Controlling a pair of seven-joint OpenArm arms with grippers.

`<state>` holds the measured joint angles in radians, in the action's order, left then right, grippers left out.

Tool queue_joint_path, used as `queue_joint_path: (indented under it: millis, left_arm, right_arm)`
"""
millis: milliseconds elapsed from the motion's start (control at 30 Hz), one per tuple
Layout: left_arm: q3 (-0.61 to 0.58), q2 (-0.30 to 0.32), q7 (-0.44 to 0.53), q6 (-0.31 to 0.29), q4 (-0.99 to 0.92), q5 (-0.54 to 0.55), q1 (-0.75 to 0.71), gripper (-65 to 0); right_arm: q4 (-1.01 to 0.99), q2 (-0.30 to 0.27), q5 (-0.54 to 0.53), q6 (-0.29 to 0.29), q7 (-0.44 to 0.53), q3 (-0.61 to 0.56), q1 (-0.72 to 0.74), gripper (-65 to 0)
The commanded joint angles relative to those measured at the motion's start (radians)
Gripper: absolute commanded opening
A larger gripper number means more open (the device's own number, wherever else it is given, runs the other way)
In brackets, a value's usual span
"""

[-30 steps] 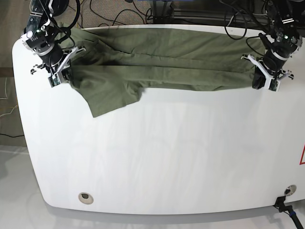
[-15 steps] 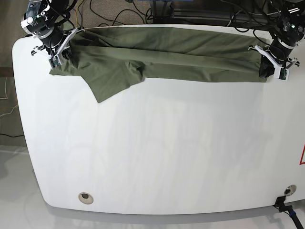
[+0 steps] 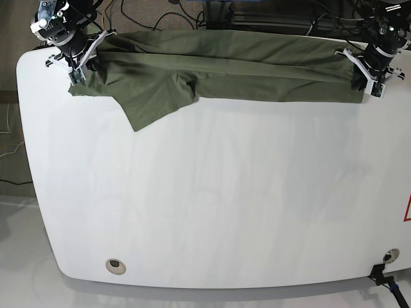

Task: Fold the T-shirt properly
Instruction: 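Lift the hem and fold it toward the collar with both grippers, then open both grippers and move them onto the folded shirt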

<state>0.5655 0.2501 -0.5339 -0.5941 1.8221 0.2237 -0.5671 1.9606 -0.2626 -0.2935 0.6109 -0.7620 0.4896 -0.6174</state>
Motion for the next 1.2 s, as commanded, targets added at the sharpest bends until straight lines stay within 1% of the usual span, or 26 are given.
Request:
queue_joint_path:
  millis: [0, 100, 167, 200, 267, 300, 333, 367, 400, 467, 567, 633, 667, 700, 767, 833, 867, 933, 1033, 1100, 1167]
  left_arm:
    - [0.008, 0.013, 0.014, 0.009, -0.018, -0.024, 0.0, -65.0]
    - [0.004, 0.018, 0.014, 0.009, -0.051, -0.034, 0.003, -65.0]
    - [0.004, 0.018, 0.014, 0.01, -0.051, -0.034, 0.009, -63.8]
    - [0.004, 0.018, 0.014, 0.013, -0.051, -0.043, 0.009, -54.1]
    - [0.006, 0.016, 0.014, 0.015, -0.049, -0.082, 0.025, -35.2]
    - [0.008, 0.015, 0.014, 0.015, -0.049, -0.1, 0.04, -27.2]
    - [0.009, 0.013, 0.014, 0.015, -0.049, -0.12, 0.048, -20.7]
    - [0.009, 0.013, 0.014, 0.015, -0.049, -0.134, 0.054, -16.3]
    - [0.009, 0.013, 0.014, 0.015, -0.049, -0.14, 0.057, -14.0]
    - [0.011, 0.013, 0.014, 0.015, -0.043, -0.136, 0.06, -12.6]
    - [0.023, 0.013, 0.016, 0.009, -0.029, -0.132, 0.101, -12.8]
    - [0.037, 0.007, 0.016, 0.006, -0.014, -0.132, 0.115, -12.8]
    - [0.037, 0.001, 0.016, -0.005, -0.003, -0.131, 0.115, -12.8]
    - [0.037, -0.008, 0.016, -0.017, 0.011, -0.131, 0.117, -12.8]
    - [0.037, -0.036, 0.016, -0.05, 0.026, -0.131, 0.135, -12.8]
    - [0.037, -0.07, 0.016, -0.094, 0.028, -0.131, 0.144, -12.8]
    - [0.037, -0.079, 0.016, -0.104, 0.028, -0.131, 0.144, -12.8]
    - [0.035, -0.107, 0.016, -0.104, 0.028, -0.131, 0.15, -12.8]
    - [0.034, -0.148, 0.016, -0.104, 0.028, -0.131, 0.157, -12.8]
    - [0.034, -0.168, 0.016, -0.104, 0.028, -0.131, 0.157, -12.8]
    - [0.034, -0.188, 0.016, -0.104, 0.028, -0.131, 0.157, -12.8]
  right_arm:
    - [0.009, -0.014, 0.001, -0.001, 0.012, 0.008, -0.003, -63.7]
    - [0.009, -0.014, 0.003, -0.004, 0.012, 0.008, -0.003, -48.2]
    - [0.009, -0.014, 0.003, -0.004, 0.014, 0.008, -0.003, -40.2]
    - [0.009, -0.014, 0.003, -0.004, 0.014, 0.008, -0.003, -38.0]
    - [0.009, -0.014, 0.003, -0.006, 0.014, 0.008, -0.003, -37.2]
    - [0.009, -0.014, 0.003, -0.007, 0.014, 0.008, -0.003, -37.1]
    - [0.009, -0.014, 0.004, -0.007, 0.014, 0.008, -0.002, -37.1]
    - [0.009, -0.014, 0.004, -0.007, 0.014, 0.008, 0.0, -37.1]
    - [0.012, -0.014, 0.004, -0.007, 0.014, 0.011, 0.006, -37.1]
    - [0.015, -0.02, 0.006, -0.007, 0.014, 0.013, 0.012, -37.1]
    - [0.032, -0.024, 0.006, -0.003, 0.014, 0.019, 0.014, -37.1]
    - [0.044, -0.024, 0.001, -0.001, 0.014, 0.044, 0.014, -37.1]
    - [0.044, -0.024, -0.005, 0.001, 0.017, 0.048, 0.015, -37.1]
    - [0.046, -0.022, -0.005, 0.01, 0.019, 0.051, 0.027, -36.8]
    - [0.046, -0.014, -0.005, 0.05, 0.019, 0.065, 0.049, -36.8]
    - [0.047, -0.013, -0.006, 0.087, 0.019, 0.068, 0.066, -36.8]
    - [0.047, -0.008, -0.019, 0.087, 0.019, 0.068, 0.077, -36.8]
    - [0.046, 0.006, -0.074, 0.087, 0.019, 0.07, 0.086, -36.8]
    - [0.046, 0.006, -0.16, 0.087, 0.017, 0.065, 0.089, -36.8]
    - [0.046, 0.006, -0.198, 0.087, 0.016, 0.057, 0.084, -37.0]
    - [0.043, 0.009, -0.21, 0.087, 0.016, 0.024, 0.081, -37.0]
